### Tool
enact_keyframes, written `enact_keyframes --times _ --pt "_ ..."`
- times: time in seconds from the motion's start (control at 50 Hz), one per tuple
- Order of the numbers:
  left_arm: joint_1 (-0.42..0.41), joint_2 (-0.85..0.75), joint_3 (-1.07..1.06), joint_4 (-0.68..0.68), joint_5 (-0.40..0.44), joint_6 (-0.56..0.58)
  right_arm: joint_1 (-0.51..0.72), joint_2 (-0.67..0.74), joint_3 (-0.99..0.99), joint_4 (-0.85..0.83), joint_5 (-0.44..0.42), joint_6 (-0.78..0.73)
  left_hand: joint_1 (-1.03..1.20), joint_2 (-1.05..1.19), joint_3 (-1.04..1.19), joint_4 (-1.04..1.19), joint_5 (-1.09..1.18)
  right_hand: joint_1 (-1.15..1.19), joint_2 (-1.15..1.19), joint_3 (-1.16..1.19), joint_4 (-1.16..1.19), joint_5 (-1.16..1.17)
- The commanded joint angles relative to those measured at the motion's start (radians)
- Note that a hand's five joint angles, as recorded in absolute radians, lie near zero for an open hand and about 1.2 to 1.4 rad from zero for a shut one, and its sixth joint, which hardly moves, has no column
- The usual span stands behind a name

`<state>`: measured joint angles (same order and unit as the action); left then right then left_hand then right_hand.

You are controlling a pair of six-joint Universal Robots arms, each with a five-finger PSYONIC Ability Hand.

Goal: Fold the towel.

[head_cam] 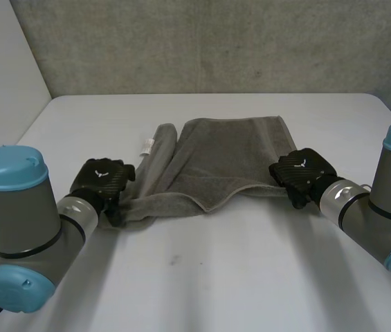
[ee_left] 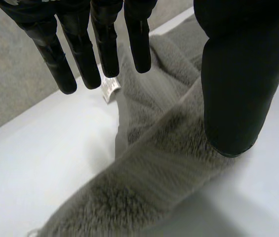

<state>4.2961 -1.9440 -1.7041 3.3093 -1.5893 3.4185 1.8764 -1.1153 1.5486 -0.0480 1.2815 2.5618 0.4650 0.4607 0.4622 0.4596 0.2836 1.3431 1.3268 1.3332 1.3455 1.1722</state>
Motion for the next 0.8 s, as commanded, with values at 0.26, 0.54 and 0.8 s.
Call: enact_keyframes --times 0.26,0.54,0.8 --pt "0.112 -0.056 -0.022 0.006 0.000 0.157 -0.045 0.019 -0.012 -0.001 0.001 -0.006 0.335 0.339 0.338 0.340 0.342 0.053 0.069 0.063 0.051 0.050" --pt "0.120 -0.006 -0.020 0.004 0.003 0.151 -0.046 0.038 -0.018 -0.001 0.004 0.017 0.931 0.936 0.934 0.937 0.938 0.053 0.069 0.063 0.051 0.050" --pt "0.116 0.304 0.018 -0.007 -0.001 0.153 -0.131 -0.182 -0.252 0.299 -0.020 0.049 0.931 0.936 0.934 0.937 0.938 0.053 0.069 0.063 0.051 0.050"
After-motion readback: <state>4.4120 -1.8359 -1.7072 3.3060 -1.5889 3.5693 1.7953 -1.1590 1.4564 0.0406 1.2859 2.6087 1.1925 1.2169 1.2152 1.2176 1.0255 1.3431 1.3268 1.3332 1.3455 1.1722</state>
